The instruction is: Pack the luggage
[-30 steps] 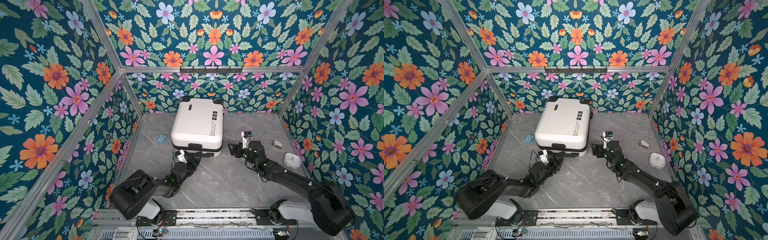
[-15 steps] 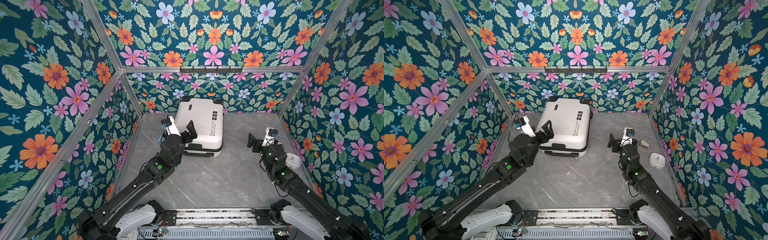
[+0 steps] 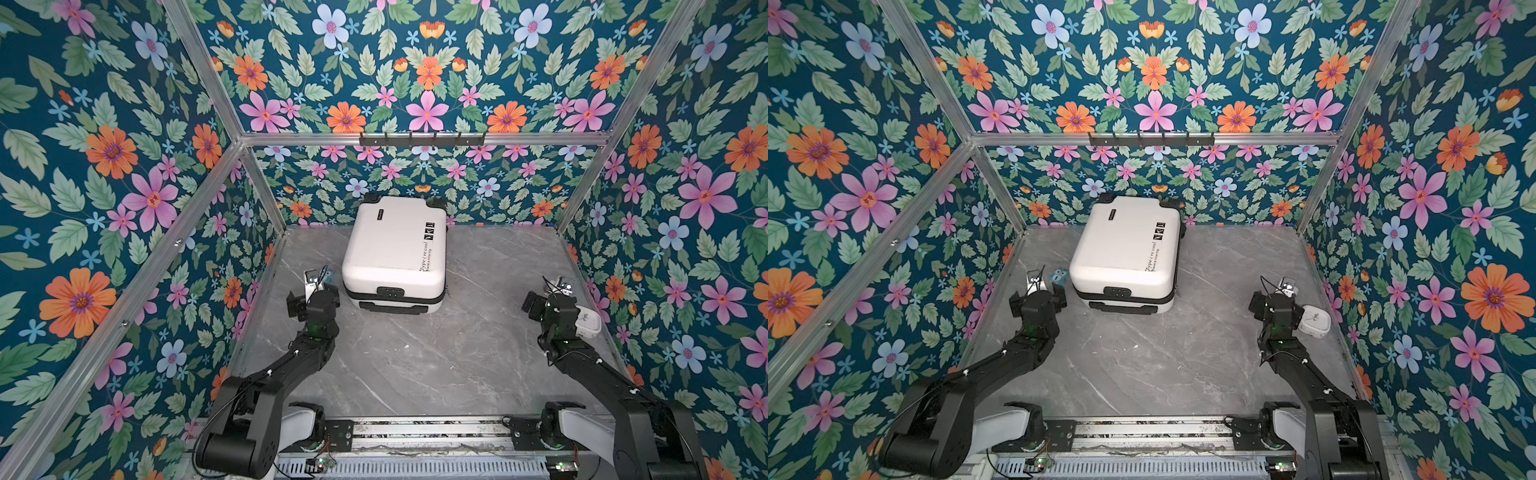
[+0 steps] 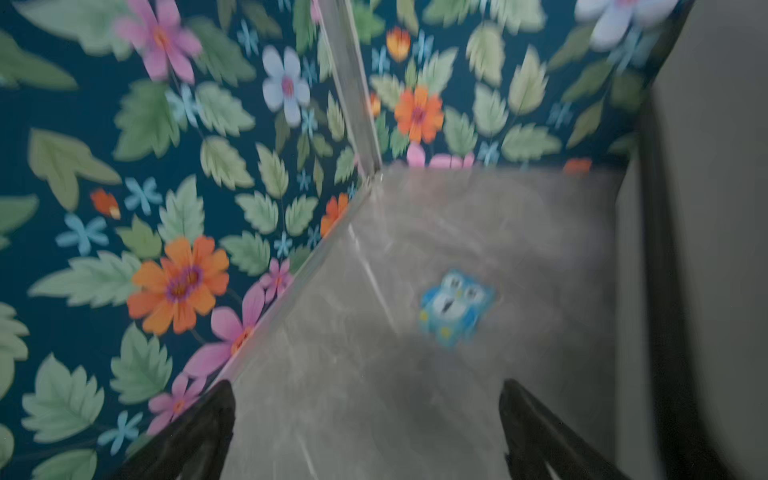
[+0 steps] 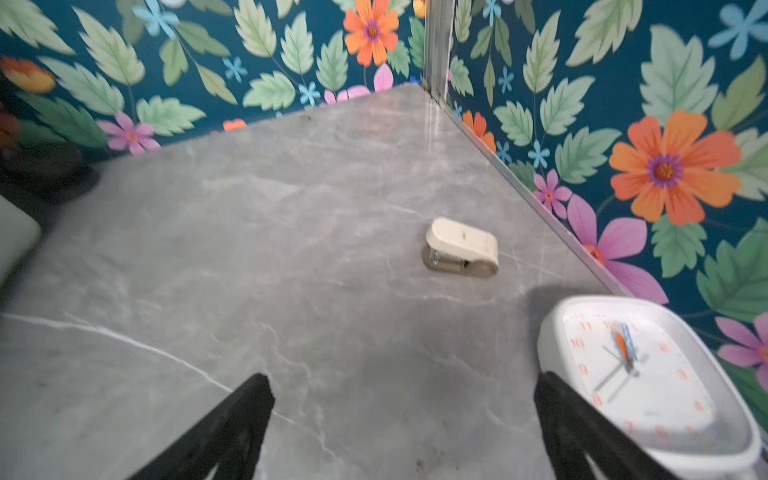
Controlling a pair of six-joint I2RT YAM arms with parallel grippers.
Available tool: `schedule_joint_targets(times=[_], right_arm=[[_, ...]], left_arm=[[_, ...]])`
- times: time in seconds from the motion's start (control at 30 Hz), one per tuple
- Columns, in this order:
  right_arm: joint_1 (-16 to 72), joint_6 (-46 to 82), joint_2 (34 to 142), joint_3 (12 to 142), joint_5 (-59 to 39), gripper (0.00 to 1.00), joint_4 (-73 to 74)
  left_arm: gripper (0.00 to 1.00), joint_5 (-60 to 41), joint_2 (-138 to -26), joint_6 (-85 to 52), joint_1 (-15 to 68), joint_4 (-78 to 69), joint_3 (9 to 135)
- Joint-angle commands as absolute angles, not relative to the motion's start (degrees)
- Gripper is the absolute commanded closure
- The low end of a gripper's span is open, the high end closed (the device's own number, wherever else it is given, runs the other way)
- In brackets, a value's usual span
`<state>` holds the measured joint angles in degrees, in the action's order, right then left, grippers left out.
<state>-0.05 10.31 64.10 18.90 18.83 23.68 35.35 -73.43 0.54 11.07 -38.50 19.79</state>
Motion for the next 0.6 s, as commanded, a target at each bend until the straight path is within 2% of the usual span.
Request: schedule_joint_targets(times=[0.0,0.03,0.2,0.27,0.33,0.4,0.43,0.5,0.57], right_arm=[[0.0,9.1,66.7,16.0,18.6,0.01,37.2],[0.0,8.0,68.5,15.3,17.2,0.01,40.7],[-0.1,5.5,77.8,14.0,10.5,0.01,53.2],[0.0,3.9,85.4,12.7,11.3,0.01,66.3],[-0.6,6.3,81.1,17.7,8.4,0.01,47.7],[-1.1,5.1,83.6,16.4,7.8,0.01,55.9],[-1.2,6.1,81.4,17.6,7.6,0.01,48.8],[-1.2,4.9,83.8,16.2,8.2,0.01,56.3],[-1.2,6.3,81.5,17.0,9.3,0.01,50.8]], left_arm=[[0.01,32.1,-79.5,-1.6,9.3,-59.3,14.8],[0.01,31.8,-82.0,0.5,9.1,-66.3,13.8],[0.01,23.3,-89.6,-0.4,5.5,-74.0,14.8],[0.04,19.4,-89.2,-1.4,4.8,-67.7,16.7],[0.01,17.8,-94.2,-0.1,4.0,-81.6,13.1],[0.00,16.4,-91.7,-1.7,3.8,-74.1,14.1],[0.00,15.8,-92.7,-1.4,3.3,-74.1,15.3],[0.00,14.9,-92.7,-1.9,2.6,-73.5,15.5],[0.00,15.0,-93.0,-1.5,2.6,-74.5,15.4]])
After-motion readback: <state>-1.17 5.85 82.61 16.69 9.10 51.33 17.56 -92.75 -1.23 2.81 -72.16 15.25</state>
